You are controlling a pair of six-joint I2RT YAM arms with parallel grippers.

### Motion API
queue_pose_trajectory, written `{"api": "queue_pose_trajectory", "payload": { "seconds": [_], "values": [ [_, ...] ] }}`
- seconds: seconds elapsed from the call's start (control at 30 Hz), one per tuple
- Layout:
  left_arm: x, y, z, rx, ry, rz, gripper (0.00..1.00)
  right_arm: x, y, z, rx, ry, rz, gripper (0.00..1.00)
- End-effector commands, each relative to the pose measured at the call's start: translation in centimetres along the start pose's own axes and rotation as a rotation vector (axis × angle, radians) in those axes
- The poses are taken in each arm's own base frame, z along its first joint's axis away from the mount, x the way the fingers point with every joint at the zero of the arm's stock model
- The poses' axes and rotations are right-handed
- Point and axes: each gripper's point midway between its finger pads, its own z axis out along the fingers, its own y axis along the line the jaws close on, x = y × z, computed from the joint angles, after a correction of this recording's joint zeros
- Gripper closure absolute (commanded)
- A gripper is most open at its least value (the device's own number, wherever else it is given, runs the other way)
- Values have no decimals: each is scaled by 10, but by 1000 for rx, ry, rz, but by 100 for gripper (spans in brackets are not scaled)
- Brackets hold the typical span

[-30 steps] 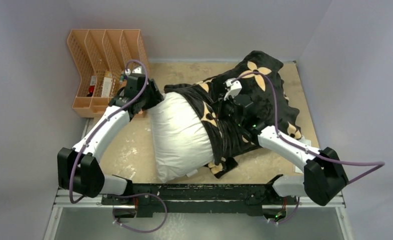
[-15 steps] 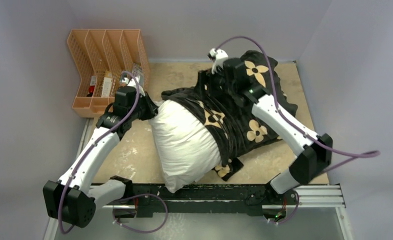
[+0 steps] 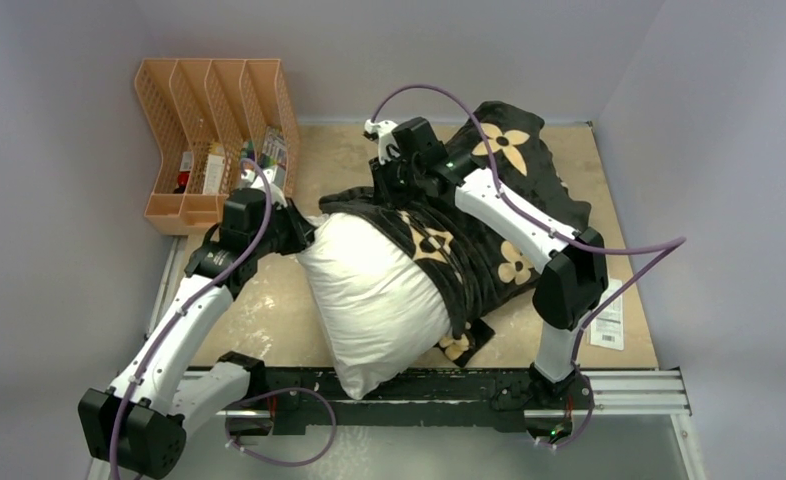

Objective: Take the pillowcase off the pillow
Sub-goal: Remove the pillow from the pillowcase.

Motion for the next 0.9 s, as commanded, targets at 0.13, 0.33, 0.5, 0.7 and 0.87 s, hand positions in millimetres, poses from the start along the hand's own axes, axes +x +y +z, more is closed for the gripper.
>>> {"api": "queue_pose_trajectory", "payload": {
  "seconds": [0.13,0.33,0.5,0.7,0.87],
  "values": [
    [-8,-1,-18,-21,-73,-27,100,-77,-85,-64,475,-234,23,100],
    [-6,27,-28,-171,-118,-93,100,-120,-143,-106,557,-405,147,100],
    [-9,53,-30,-329,-127,-109,100,-125,-152,-110,592,-387,152,100],
    [-22,59,-13,-379,-136,-101,100,-111,-84,-109,227,-277,21,41],
    [-54,44,1,-357,-137,-51,100,-66,-74,-145,253,-293,67,21]
  ]
}}
